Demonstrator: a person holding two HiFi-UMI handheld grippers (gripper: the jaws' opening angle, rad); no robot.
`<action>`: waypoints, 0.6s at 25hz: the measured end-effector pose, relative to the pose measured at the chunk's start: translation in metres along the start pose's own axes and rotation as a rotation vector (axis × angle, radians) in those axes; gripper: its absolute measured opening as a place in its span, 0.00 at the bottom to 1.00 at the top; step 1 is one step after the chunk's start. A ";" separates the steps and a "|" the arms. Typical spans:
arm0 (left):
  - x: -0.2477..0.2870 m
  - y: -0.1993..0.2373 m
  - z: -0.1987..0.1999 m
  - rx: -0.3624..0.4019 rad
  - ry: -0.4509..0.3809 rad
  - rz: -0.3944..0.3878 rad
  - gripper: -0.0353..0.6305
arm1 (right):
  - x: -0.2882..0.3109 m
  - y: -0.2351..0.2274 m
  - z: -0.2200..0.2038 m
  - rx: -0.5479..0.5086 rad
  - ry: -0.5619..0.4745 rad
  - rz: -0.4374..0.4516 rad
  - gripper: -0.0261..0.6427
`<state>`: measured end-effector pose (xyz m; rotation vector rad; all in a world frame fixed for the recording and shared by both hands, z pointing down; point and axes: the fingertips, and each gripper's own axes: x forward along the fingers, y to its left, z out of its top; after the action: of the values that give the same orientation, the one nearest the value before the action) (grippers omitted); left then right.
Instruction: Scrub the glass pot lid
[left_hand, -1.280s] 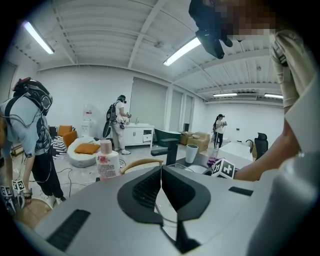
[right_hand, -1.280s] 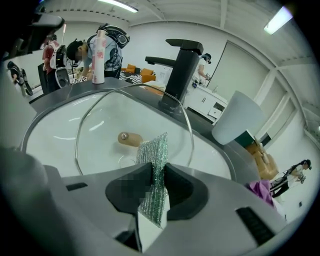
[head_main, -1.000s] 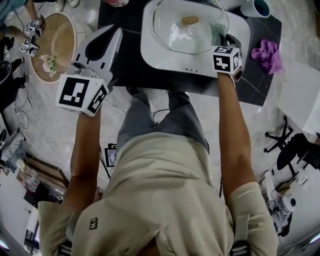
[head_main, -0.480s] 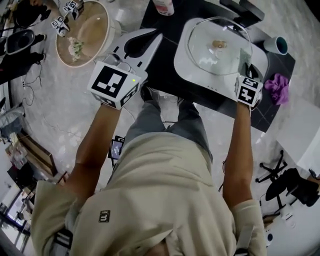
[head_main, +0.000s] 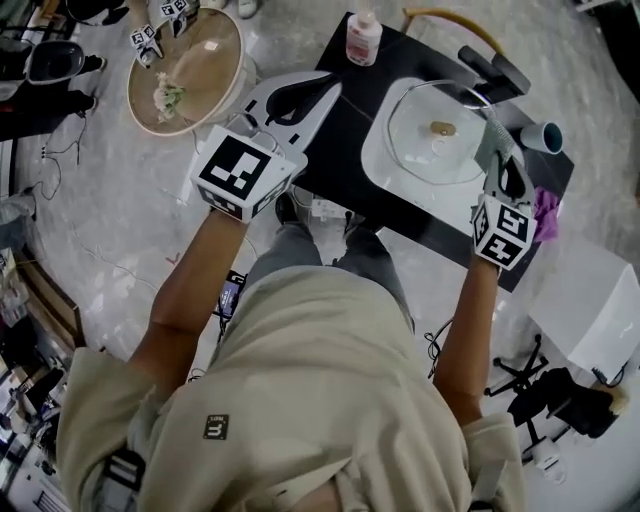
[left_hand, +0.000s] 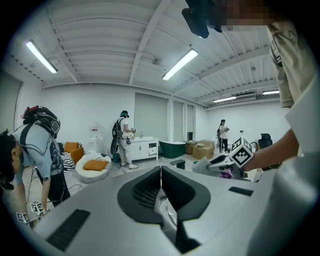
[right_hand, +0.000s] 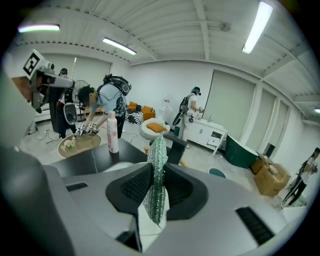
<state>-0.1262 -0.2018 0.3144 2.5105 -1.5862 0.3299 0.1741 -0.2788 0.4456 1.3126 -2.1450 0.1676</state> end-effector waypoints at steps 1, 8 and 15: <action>-0.002 0.002 0.004 0.001 -0.006 -0.001 0.09 | -0.006 0.003 0.014 0.001 -0.027 0.006 0.16; -0.017 0.002 0.041 0.021 -0.060 -0.020 0.09 | -0.055 0.007 0.110 0.000 -0.219 0.023 0.16; -0.038 -0.004 0.066 0.049 -0.086 -0.043 0.09 | -0.107 0.009 0.173 0.001 -0.365 0.054 0.16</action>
<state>-0.1314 -0.1831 0.2404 2.6248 -1.5708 0.2623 0.1260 -0.2626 0.2481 1.3708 -2.4839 -0.0545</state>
